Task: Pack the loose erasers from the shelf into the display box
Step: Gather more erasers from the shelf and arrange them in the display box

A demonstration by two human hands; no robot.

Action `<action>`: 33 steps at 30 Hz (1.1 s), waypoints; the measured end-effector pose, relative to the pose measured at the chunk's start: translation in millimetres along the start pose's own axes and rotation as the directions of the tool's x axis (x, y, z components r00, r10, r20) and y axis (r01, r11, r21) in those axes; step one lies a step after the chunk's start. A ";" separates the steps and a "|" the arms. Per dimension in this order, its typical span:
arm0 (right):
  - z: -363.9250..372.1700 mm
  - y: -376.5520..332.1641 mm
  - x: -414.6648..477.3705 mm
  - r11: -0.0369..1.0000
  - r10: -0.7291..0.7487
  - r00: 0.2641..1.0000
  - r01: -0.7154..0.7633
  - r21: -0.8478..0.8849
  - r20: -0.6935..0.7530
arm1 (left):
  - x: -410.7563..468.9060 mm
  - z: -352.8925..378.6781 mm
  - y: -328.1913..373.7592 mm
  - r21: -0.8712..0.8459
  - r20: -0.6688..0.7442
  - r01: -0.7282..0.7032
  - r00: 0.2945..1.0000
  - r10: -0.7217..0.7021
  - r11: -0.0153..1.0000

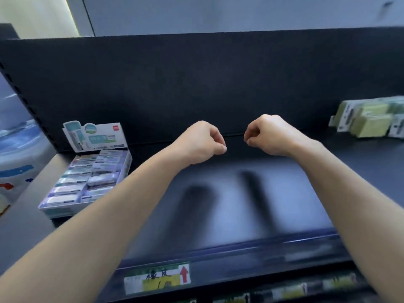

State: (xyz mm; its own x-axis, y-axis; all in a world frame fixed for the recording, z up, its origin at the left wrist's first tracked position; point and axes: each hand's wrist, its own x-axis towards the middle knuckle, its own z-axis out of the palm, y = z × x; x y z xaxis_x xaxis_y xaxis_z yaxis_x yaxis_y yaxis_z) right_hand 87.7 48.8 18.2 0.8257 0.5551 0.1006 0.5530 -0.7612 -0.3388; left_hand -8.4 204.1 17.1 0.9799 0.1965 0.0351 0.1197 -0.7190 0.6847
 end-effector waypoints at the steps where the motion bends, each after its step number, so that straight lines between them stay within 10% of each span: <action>1: -4.1 16.7 1.1 0.999 0.045 0.999 -0.045 -0.002 -0.020 | 9.1 10.5 7.9 -0.001 0.020 -0.012 1.000 0.012 1.000; 13: -20.7 139.5 20.5 0.970 0.238 0.971 -0.238 -0.050 -0.017 | 99.7 97.0 63.9 0.071 0.036 -0.044 0.998 0.042 0.996; 33: -6.2 140.4 38.5 0.981 0.194 0.980 -0.194 -0.007 0.052 | 108.0 114.7 60.1 0.167 0.109 -0.003 0.994 -0.016 0.986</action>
State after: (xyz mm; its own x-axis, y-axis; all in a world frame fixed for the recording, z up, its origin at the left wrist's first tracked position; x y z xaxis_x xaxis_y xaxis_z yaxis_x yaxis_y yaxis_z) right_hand 197.7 -38.8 -19.7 0.9104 0.4134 -0.0163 0.3830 -0.8569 -0.3449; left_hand 122.9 105.7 -21.5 0.9895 0.1337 -0.0556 0.1420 -0.8209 0.5532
